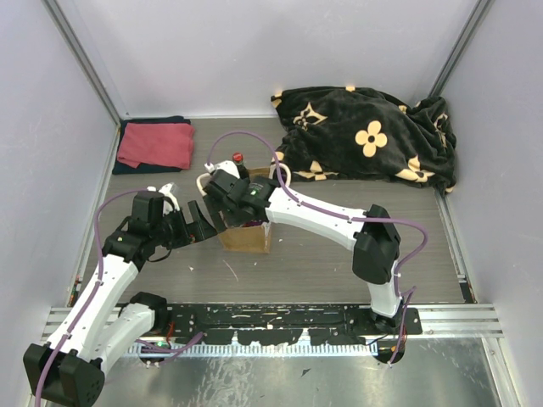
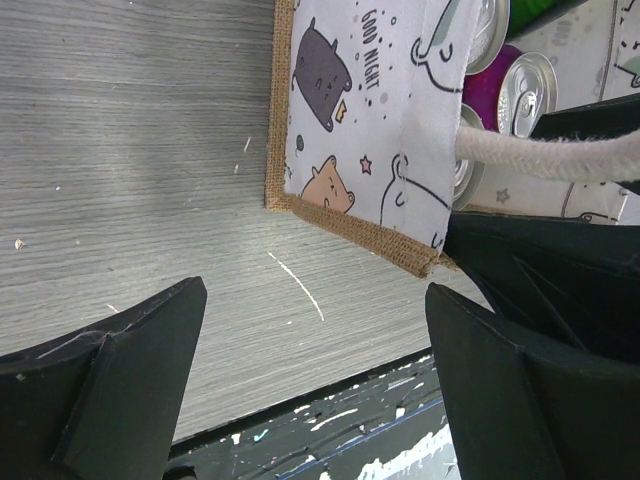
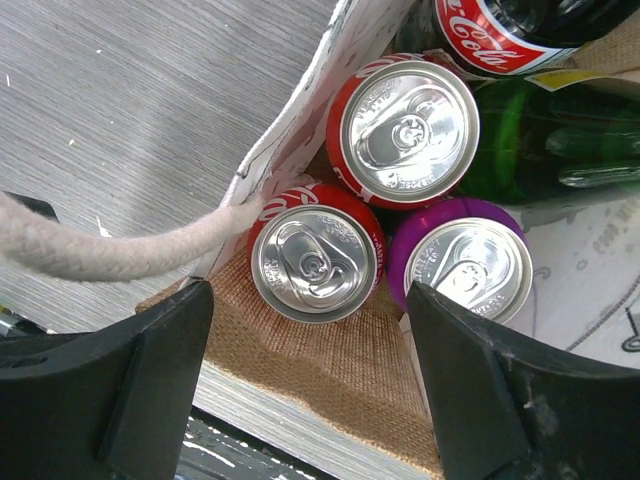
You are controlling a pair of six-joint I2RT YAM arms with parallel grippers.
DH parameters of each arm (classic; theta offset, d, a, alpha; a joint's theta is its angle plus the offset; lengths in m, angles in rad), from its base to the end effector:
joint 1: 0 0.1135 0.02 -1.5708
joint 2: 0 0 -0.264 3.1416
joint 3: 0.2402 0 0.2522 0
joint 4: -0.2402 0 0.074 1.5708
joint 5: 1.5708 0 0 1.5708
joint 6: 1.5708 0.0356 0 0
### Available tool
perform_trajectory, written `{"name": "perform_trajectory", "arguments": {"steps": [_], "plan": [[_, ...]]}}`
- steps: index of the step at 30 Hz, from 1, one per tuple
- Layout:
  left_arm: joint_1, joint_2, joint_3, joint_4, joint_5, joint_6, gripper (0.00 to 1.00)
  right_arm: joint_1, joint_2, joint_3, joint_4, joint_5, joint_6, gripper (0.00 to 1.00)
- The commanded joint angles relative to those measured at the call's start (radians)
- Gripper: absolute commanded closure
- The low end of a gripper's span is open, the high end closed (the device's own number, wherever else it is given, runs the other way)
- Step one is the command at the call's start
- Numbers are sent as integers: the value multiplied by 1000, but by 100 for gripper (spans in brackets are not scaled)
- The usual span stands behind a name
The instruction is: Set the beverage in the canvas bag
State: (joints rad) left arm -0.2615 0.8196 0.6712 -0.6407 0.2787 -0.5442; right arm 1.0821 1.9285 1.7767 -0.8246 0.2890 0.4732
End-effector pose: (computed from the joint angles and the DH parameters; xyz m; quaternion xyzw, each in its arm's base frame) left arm 0.1590 -0.0527 0.2528 -0.0766 0.9139 -0.2661 0.2967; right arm 0.2081 0.3698 0.2935 -0.2434 0.9153 0.1052 0.3031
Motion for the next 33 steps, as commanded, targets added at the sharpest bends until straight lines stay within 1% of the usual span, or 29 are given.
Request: {"name": "perform_trajectory", "arguments": {"steps": [1, 3, 5, 9, 11, 14, 19, 22, 27, 33], "plan": [[4, -21, 25, 26, 13, 13, 2, 17, -109, 53, 33, 59, -7, 13], [5, -27, 66, 18, -3, 37, 2, 16, -156, 51, 34, 106, -3, 8], [5, -32, 121, -3, -14, 73, 2, 13, -215, 37, 37, 156, 5, 0], [5, -32, 249, -68, -14, 111, 2, -2, -369, -54, 74, 209, 38, 0], [4, -28, 291, -115, -32, 111, 2, -10, -446, -106, 91, 228, 50, 0], [4, -34, 329, -162, -40, 108, 2, -22, -538, -161, 70, 256, 76, 0], [4, -82, 322, -180, -21, 80, 2, -39, -671, -275, 41, 261, 139, 0], [5, -115, 307, -180, -16, 55, 2, -43, -723, -332, 27, 260, 168, 0], [5, -134, 294, -207, -15, 68, 2, -44, -776, -389, 13, 259, 196, 0], [4, -141, 257, -189, 21, 119, 2, -45, -801, -423, 10, 256, 203, 0]]}}
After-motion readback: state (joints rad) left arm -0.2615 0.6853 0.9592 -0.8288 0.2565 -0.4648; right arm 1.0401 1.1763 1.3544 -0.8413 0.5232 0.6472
